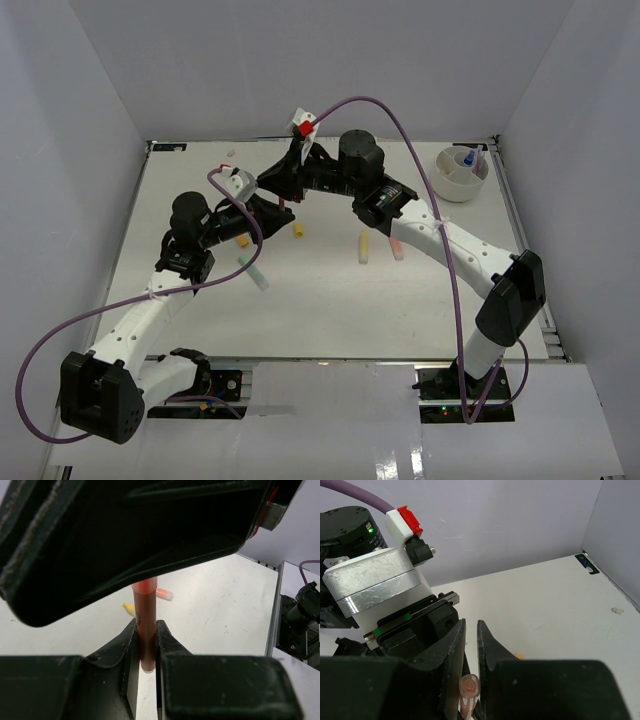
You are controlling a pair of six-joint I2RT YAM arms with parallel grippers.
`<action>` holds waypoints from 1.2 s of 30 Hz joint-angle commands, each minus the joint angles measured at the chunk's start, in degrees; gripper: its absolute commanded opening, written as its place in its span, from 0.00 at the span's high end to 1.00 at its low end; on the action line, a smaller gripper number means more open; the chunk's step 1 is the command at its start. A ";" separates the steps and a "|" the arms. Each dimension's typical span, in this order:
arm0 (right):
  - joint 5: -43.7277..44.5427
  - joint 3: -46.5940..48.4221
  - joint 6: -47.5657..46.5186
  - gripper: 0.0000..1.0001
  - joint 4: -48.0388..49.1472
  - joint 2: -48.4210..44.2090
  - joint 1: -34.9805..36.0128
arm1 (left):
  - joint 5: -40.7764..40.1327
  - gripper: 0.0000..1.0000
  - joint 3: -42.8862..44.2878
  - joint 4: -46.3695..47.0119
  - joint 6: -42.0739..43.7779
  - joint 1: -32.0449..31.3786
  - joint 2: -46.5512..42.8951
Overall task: Sort the stationery into containers
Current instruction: Close the pen cap on the pen.
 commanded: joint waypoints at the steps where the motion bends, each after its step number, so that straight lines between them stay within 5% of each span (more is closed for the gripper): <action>1: 0.83 -2.07 -2.02 0.92 -1.73 -1.72 0.04 | 0.89 1.00 3.85 1.17 -1.28 0.07 -1.01; 20: 1.10 -13.59 -4.57 0.92 -16.50 -5.15 0.48 | -5.35 1.00 16.76 3.71 -4.88 0.16 1.45; 36: -4.09 -14.91 -4.57 0.92 -25.99 -1.29 1.27 | -11.76 1.00 16.42 15.40 -4.80 0.07 0.14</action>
